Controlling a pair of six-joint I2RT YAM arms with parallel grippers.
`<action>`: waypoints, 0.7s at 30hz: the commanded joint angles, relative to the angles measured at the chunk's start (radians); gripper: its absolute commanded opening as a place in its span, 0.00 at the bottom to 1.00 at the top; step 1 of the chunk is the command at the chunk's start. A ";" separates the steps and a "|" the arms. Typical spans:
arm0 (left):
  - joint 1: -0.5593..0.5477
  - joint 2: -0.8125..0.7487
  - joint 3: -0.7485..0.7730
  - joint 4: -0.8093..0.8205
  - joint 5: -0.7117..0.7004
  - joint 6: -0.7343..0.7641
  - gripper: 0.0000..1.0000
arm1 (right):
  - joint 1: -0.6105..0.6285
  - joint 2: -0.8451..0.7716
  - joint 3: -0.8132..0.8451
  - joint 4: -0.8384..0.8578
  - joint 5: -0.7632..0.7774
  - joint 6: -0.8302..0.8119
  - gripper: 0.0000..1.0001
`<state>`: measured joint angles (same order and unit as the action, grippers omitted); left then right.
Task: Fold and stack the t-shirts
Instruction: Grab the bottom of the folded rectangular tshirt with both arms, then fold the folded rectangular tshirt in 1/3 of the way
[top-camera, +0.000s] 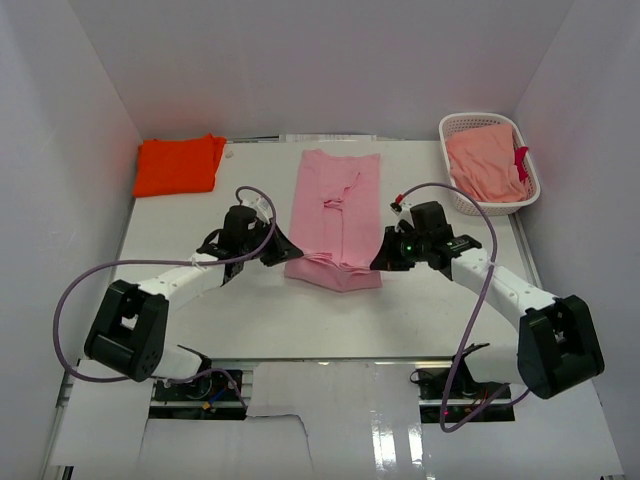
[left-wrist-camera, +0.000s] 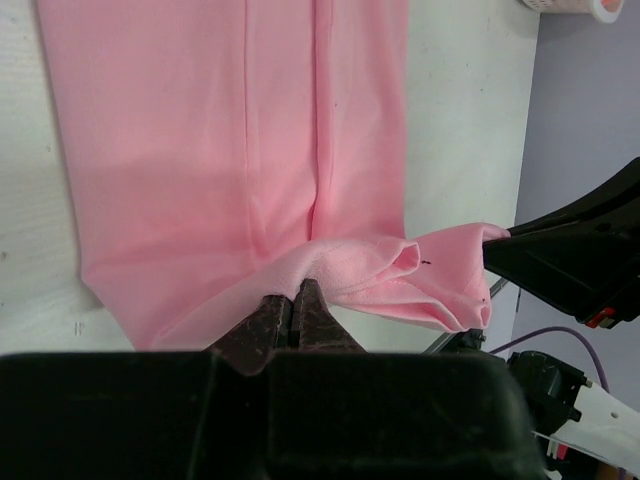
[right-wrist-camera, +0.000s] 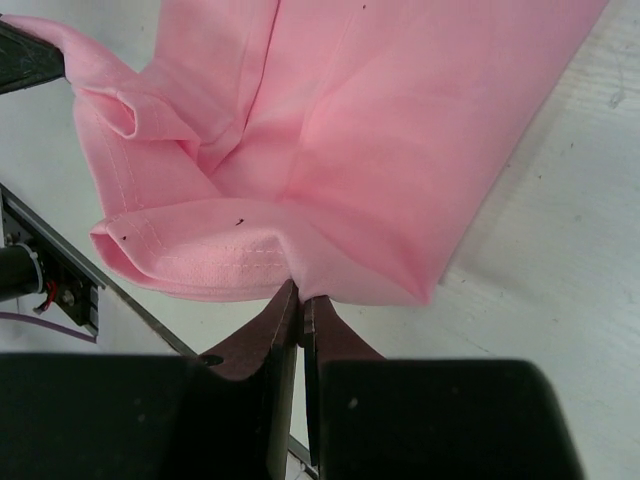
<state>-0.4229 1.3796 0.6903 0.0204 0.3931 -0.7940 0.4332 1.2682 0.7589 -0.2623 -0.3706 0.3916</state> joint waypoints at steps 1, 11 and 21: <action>0.015 0.034 0.070 0.047 0.029 0.029 0.00 | -0.014 0.045 0.080 0.014 -0.016 -0.042 0.08; 0.045 0.124 0.158 0.046 0.029 0.059 0.00 | -0.065 0.172 0.181 0.015 -0.022 -0.082 0.08; 0.062 0.183 0.210 0.046 0.021 0.078 0.00 | -0.094 0.266 0.269 0.014 -0.028 -0.103 0.08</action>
<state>-0.3672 1.5490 0.8604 0.0467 0.4080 -0.7380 0.3485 1.5192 0.9649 -0.2623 -0.3832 0.3126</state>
